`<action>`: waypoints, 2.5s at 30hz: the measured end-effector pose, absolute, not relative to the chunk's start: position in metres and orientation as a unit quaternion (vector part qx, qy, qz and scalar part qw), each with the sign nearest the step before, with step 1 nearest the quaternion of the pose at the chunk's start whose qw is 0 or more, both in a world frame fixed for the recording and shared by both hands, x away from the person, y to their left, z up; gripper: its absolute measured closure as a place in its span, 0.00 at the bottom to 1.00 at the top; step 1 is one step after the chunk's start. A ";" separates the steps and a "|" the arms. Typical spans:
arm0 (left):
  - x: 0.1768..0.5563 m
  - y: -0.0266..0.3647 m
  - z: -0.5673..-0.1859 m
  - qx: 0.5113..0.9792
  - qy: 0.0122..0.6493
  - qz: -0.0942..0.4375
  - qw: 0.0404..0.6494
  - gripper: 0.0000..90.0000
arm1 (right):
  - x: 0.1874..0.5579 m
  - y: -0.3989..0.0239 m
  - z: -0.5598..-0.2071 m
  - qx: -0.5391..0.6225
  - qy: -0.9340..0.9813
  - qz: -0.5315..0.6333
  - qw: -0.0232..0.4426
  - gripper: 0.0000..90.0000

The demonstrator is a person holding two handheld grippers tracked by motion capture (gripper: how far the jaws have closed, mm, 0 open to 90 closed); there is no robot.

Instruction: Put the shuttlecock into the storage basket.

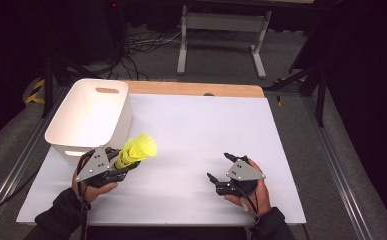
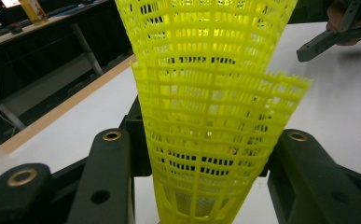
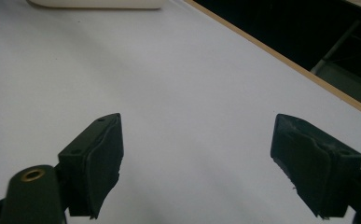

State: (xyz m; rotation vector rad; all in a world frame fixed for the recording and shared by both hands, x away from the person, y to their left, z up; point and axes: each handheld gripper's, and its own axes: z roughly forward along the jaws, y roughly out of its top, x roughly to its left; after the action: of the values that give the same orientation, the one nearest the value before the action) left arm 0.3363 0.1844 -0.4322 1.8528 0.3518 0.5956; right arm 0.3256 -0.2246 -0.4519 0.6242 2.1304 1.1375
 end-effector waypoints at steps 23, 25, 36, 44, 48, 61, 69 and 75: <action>0.334 0.198 -0.424 0.770 0.157 0.266 0.558 0.63 | 0.325 -0.224 -0.452 0.235 0.810 0.431 0.320 0.19; 0.335 0.200 -0.423 0.769 0.158 0.270 0.557 0.63 | 0.325 -0.224 -0.452 0.236 0.809 0.432 0.322 0.19; 0.335 0.204 -0.419 0.762 0.162 0.272 0.565 0.63 | 0.324 -0.225 -0.451 0.236 0.806 0.436 0.324 0.19; 0.335 0.209 -0.416 0.757 0.165 0.277 0.569 0.63 | 0.325 -0.225 -0.451 0.237 0.806 0.435 0.323 0.19; 0.335 0.211 -0.415 0.754 0.166 0.279 0.571 0.63 | 0.325 -0.225 -0.452 0.237 0.807 0.434 0.323 0.19; 0.335 0.217 -0.410 0.747 0.170 0.286 0.576 0.63 | 0.325 -0.226 -0.452 0.240 0.806 0.433 0.325 0.18; 0.335 0.221 -0.407 0.741 0.176 0.285 0.582 0.63 | 0.325 -0.226 -0.452 0.239 0.805 0.434 0.327 0.18; 0.335 0.225 -0.405 0.735 0.179 0.287 0.588 0.63 | 0.325 -0.225 -0.452 0.239 0.805 0.433 0.327 0.18</action>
State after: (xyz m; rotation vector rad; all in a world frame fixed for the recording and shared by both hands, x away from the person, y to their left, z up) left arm 0.3345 0.2252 -0.4050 1.7119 0.4174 0.6681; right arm 0.3254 -0.2253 -0.4517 0.6246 2.1082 1.1349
